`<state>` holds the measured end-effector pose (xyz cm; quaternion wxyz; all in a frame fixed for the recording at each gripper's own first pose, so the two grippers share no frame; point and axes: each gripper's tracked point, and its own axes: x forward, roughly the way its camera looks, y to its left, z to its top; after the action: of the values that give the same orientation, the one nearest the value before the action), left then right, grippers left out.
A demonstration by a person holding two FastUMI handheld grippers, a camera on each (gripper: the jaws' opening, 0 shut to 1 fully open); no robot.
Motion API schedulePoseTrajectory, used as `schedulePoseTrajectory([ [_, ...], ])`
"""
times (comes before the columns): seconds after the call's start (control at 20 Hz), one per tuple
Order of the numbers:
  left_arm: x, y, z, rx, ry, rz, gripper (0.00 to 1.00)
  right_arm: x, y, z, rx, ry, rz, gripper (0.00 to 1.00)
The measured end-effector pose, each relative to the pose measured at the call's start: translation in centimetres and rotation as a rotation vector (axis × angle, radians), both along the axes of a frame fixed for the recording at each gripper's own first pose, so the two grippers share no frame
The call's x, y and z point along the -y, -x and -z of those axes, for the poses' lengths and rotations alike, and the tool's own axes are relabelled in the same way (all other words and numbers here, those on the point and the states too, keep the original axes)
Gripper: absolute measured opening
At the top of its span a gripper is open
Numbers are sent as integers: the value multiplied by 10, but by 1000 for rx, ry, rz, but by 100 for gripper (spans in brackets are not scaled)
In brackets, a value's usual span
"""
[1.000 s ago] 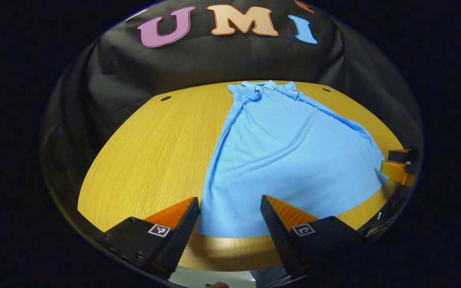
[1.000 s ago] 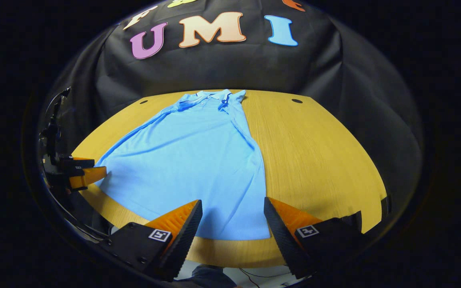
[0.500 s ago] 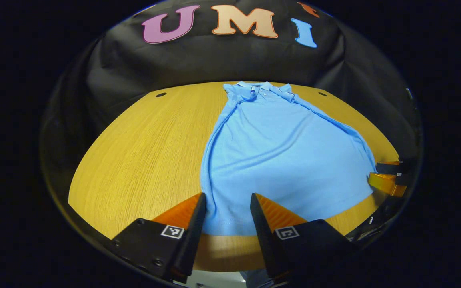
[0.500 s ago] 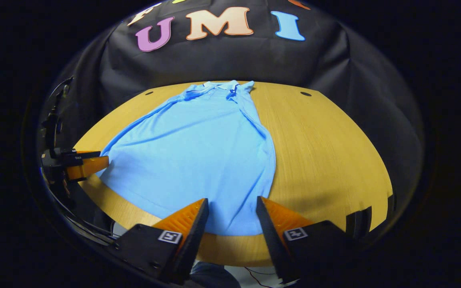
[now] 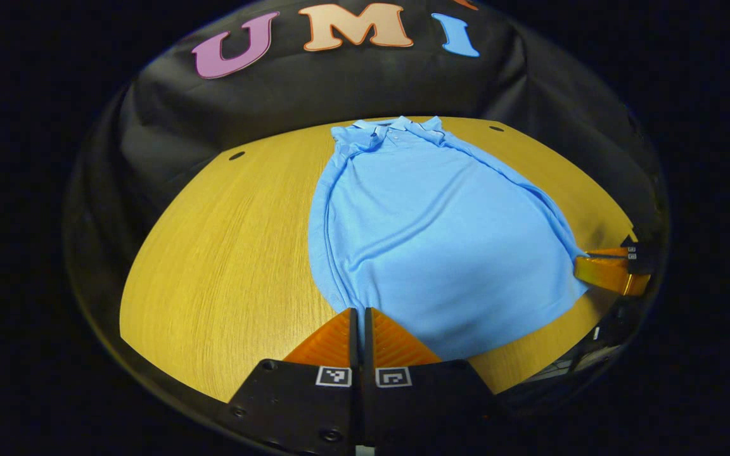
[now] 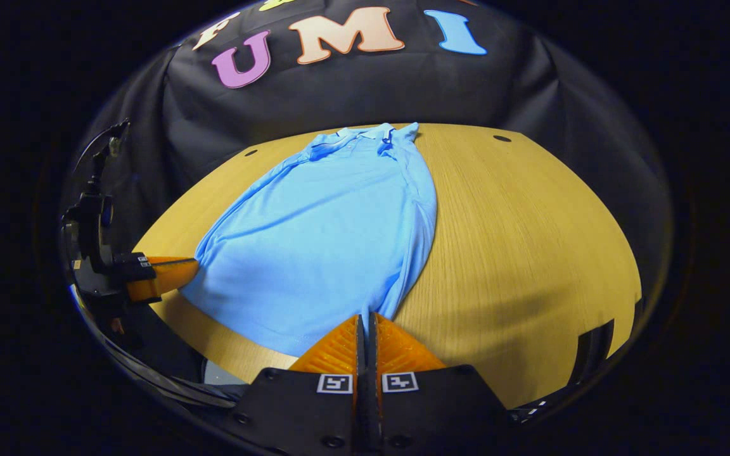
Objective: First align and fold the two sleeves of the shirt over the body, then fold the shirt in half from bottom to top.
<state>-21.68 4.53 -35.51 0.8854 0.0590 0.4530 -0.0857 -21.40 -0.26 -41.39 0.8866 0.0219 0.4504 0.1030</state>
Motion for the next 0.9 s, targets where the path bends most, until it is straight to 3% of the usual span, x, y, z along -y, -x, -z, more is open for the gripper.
schedulePoseTrajectory([
  [0.15,-1,-3,-3,-42,37,-49,0,0,-6,-6,-1,-2,-5,3],
  [0.5,11,-20,-37,-27,59,6,0,6,-38,-50,56,-44,34,2],
  [0.75,17,-47,-57,3,113,-22,0,-1,-60,-68,78,-93,66,2],
  [0.9,11,-63,-71,21,128,-38,0,-9,-80,-92,151,-85,42,2],
])
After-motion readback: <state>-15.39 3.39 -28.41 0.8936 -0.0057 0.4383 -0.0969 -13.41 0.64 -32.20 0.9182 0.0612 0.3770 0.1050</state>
